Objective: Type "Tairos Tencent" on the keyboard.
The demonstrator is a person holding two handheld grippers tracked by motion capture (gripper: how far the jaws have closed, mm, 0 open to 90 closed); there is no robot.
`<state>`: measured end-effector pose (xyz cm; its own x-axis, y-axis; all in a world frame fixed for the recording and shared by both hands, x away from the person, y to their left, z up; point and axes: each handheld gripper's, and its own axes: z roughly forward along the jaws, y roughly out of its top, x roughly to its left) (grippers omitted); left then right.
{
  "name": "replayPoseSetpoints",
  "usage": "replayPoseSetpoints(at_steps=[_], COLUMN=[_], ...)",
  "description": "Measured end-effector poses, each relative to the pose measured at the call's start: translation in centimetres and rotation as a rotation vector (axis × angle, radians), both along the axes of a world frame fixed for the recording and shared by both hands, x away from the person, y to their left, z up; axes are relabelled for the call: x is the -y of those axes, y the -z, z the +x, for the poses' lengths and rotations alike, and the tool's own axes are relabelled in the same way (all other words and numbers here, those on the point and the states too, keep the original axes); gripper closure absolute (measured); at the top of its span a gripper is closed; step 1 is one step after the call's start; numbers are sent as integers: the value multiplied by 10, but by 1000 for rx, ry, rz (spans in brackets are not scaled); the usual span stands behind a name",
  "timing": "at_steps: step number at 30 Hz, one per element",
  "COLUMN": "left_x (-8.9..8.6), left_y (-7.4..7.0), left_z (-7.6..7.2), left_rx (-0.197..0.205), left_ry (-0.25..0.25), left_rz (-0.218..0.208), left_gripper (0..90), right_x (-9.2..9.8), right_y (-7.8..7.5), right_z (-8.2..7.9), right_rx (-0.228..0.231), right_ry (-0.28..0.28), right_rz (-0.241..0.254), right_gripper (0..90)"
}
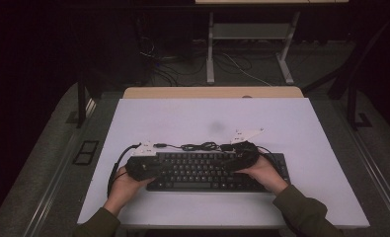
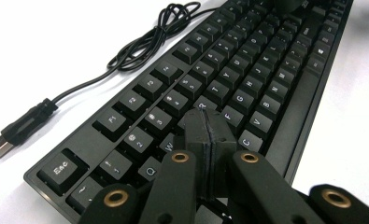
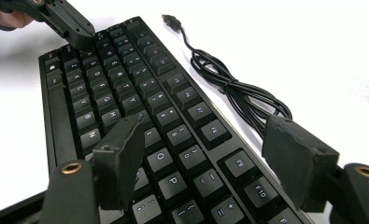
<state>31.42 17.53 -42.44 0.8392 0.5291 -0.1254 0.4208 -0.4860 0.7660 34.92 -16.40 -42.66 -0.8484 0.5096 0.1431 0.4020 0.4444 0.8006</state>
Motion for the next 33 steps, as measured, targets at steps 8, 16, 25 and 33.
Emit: replayPoseSetpoints(at_steps=[8, 16, 25, 33], left_x=[2, 4, 5, 6], left_y=[4, 6, 8, 10], left_z=[1, 1, 1, 2], left_rx=[-18, -22, -30, -35], left_ry=[16, 19, 24, 26], left_rz=[23, 34, 42, 47], left_gripper=[892, 892, 892, 893], right_x=[1, 1, 1, 0], right_y=[0, 0, 0, 0], right_z=[0, 0, 0, 0], right_rx=[1, 1, 2, 2], right_ry=[2, 3, 4, 4], right_rz=[1, 0, -1, -2], right_gripper=[294, 294, 294, 294])
